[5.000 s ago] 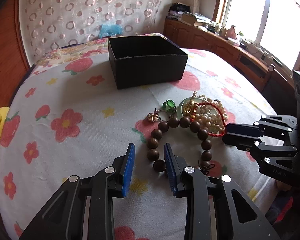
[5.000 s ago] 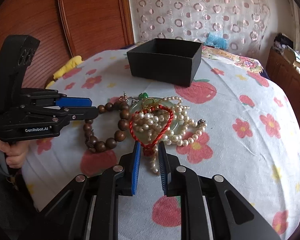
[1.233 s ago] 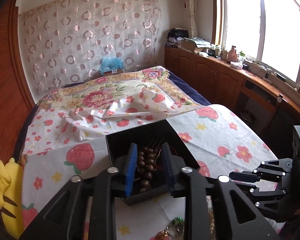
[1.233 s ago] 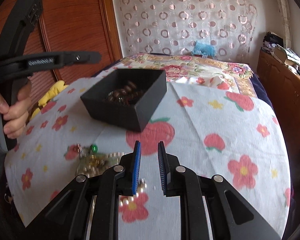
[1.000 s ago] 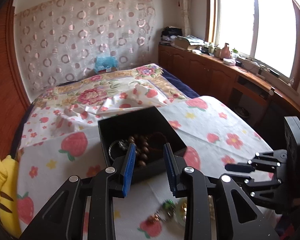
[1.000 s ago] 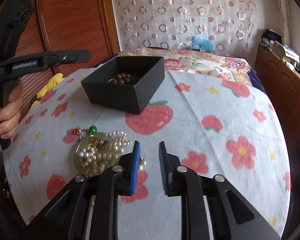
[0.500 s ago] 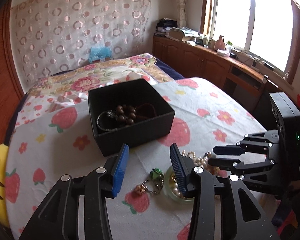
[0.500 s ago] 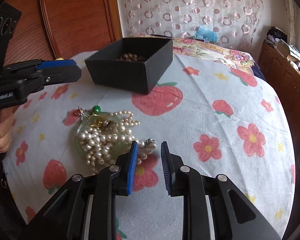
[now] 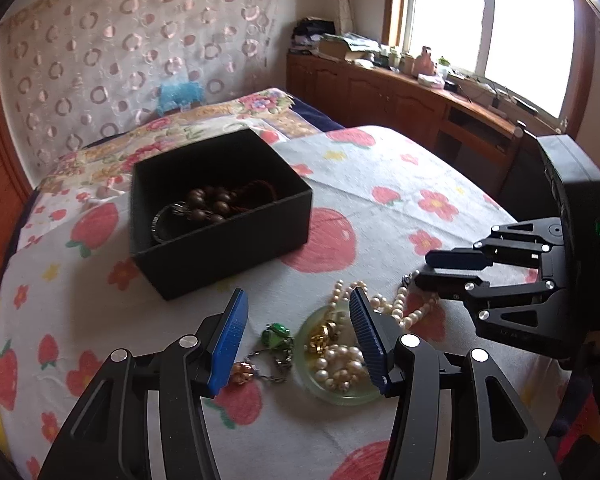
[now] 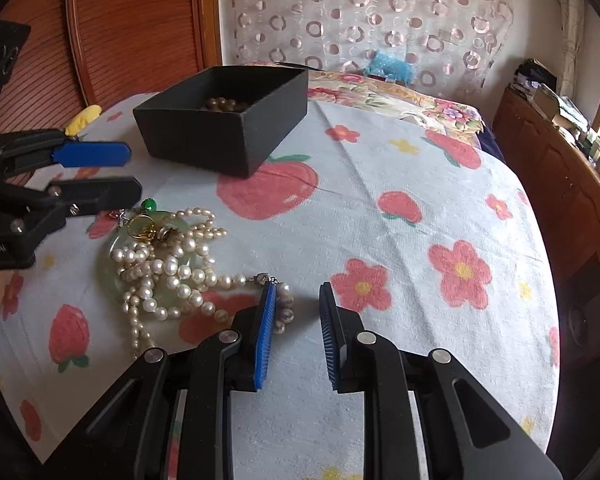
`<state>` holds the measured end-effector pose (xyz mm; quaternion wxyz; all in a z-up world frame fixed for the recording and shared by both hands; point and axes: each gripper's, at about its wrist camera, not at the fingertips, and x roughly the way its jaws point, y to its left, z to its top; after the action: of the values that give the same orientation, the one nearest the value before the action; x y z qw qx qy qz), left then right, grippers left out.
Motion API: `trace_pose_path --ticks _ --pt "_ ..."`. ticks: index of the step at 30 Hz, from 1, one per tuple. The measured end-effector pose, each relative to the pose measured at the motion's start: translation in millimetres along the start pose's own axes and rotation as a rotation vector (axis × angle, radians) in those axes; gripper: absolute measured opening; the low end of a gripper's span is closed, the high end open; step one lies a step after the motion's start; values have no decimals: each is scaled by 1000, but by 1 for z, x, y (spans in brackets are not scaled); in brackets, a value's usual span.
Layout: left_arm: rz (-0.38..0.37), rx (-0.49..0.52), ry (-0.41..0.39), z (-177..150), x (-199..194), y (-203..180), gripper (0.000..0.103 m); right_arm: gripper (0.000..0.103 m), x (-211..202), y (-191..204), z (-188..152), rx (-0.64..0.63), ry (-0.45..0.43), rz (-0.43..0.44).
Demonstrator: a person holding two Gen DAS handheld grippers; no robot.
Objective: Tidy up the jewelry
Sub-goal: 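Move the left gripper to the pearl necklace on the green jade dish, then close the left gripper on the pearl necklace and lift it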
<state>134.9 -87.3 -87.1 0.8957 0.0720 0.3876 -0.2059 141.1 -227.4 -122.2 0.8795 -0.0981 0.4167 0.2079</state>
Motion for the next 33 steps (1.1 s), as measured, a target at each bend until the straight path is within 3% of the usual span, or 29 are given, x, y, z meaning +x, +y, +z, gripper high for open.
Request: trace_pose_path --ticks 9,16,23,29,33 --pt "-48 -3 56 8 18 -2 49 23 1 -1 1 0 -6 0" --pt "-101 -30 111 12 35 0 31 23 2 -1 1 0 -7 -2" --pt "-132 -38 144 14 44 -2 25 23 2 -1 0 1 -7 -1" --pt "-132 -27 149 15 46 -6 4 23 2 -1 0 1 -7 0" --pt "-113 10 120 15 34 -11 4 23 2 -1 0 0 -7 -1"
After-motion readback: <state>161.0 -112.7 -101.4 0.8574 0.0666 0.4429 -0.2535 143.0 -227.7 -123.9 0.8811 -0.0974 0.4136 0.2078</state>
